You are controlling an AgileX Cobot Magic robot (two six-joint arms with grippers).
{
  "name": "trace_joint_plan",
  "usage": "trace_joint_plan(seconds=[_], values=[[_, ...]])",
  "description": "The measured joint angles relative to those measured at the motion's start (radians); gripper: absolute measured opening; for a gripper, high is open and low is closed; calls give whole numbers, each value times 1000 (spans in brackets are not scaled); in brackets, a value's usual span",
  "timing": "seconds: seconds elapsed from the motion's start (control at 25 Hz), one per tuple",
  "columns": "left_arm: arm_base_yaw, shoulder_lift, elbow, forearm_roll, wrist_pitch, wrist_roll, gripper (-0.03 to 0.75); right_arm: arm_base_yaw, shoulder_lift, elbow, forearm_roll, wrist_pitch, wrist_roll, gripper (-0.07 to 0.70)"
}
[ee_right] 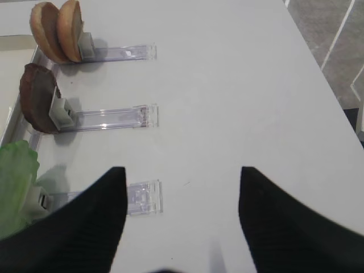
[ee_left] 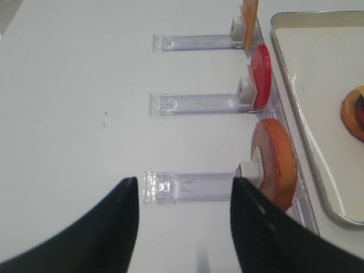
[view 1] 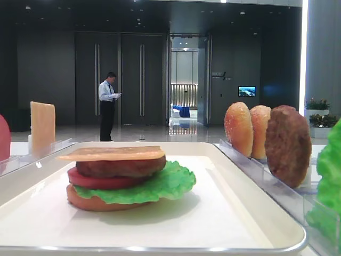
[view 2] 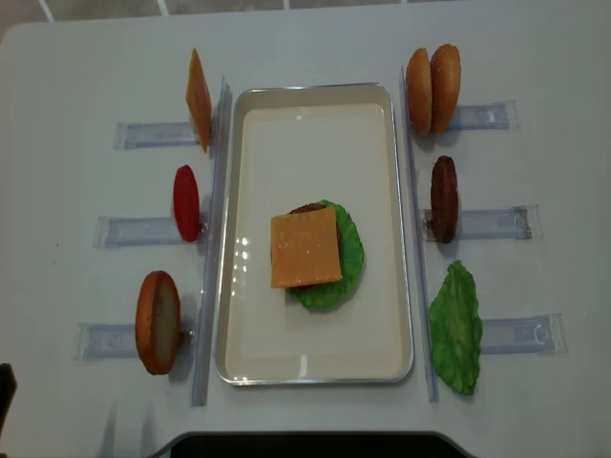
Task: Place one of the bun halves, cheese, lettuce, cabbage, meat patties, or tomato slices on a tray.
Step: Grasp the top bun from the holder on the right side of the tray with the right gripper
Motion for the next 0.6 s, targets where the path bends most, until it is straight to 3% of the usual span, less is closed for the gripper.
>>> trace_joint_plan(seconds=[0.6], values=[[0,0,0,0,0,0,399,0,0,0,0,0,0,413]])
